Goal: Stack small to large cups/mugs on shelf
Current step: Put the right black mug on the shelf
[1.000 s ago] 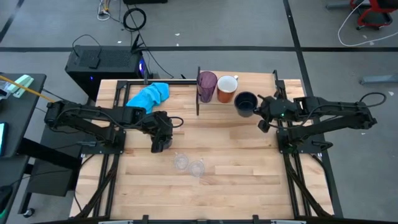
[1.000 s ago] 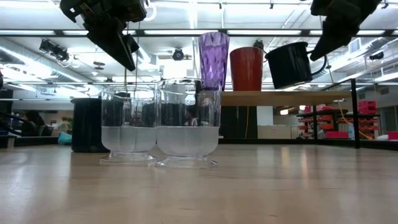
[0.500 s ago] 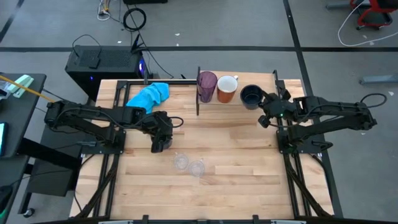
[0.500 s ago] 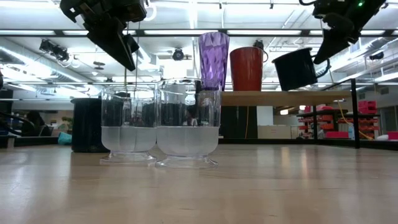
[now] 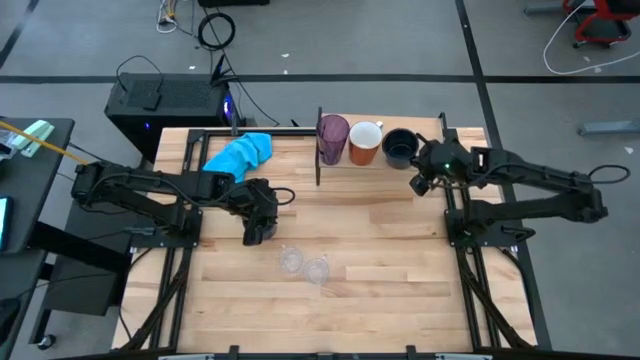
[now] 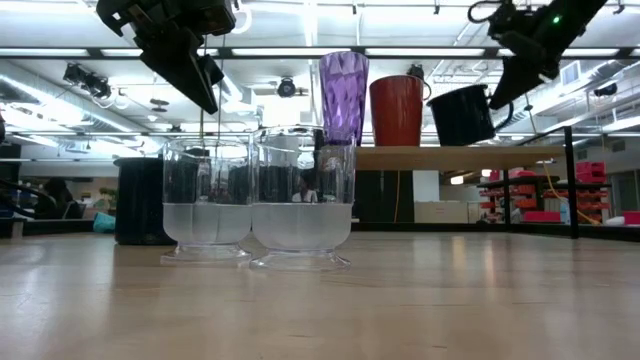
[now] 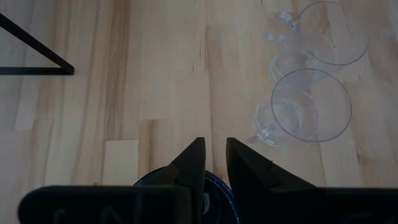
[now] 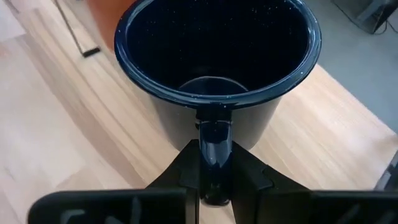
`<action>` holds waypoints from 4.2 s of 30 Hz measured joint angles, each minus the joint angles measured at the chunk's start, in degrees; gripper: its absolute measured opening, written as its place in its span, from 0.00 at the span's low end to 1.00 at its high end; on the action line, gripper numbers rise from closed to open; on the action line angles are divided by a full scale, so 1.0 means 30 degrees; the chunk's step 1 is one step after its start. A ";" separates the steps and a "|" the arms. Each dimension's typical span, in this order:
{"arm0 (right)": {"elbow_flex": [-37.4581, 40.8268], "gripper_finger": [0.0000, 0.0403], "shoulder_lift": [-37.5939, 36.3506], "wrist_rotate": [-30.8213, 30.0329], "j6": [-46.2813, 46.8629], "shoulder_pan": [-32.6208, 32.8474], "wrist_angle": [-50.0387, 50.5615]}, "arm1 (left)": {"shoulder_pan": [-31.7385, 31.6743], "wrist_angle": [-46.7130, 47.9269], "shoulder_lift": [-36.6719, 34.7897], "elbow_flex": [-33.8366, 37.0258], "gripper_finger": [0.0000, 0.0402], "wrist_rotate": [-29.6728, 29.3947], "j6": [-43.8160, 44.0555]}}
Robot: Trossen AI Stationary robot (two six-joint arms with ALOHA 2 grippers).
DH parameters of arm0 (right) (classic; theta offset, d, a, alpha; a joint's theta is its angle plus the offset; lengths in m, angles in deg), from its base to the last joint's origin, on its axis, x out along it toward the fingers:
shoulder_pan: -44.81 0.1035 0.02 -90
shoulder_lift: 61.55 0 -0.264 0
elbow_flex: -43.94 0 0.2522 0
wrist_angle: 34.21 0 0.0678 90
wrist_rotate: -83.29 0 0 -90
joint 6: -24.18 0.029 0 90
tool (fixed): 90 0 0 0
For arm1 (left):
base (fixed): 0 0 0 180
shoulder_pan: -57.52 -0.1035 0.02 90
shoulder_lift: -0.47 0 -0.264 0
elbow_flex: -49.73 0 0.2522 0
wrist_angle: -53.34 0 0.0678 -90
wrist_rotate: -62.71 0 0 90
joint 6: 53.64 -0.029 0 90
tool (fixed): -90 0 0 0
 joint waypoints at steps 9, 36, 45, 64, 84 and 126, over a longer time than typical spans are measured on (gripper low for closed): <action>0.0966 0.18 -0.0067 0.0430 -0.0684 -0.1386 -0.1017 | 0.0000 0.0007 0.0000 0.0000 0.20 0.0000 -0.0022; 0.0996 0.31 -0.0038 -0.0308 -0.4965 -0.7042 -0.1399 | 0.0000 0.0000 0.0000 0.0000 0.17 0.0006 -0.0197; -0.0958 0.31 -0.0018 0.1467 -0.3713 -0.7321 -0.0439 | 0.0000 0.0000 0.0000 0.0000 0.17 0.0007 -0.0189; -0.1715 0.31 0.2745 0.2822 -0.5294 -0.9407 0.1581 | -0.0007 0.0015 0.0000 0.0000 0.16 0.0007 -0.0131; -0.1948 0.31 0.2866 0.2345 -0.5357 -1.0260 -0.0187 | -0.0007 0.0015 0.0000 0.0000 0.13 0.0007 -0.0517; -0.6729 0.56 0.7946 0.2592 -0.6519 -0.3292 0.0906 | 0.0000 0.0559 0.0000 0.0000 0.14 0.0012 -0.0335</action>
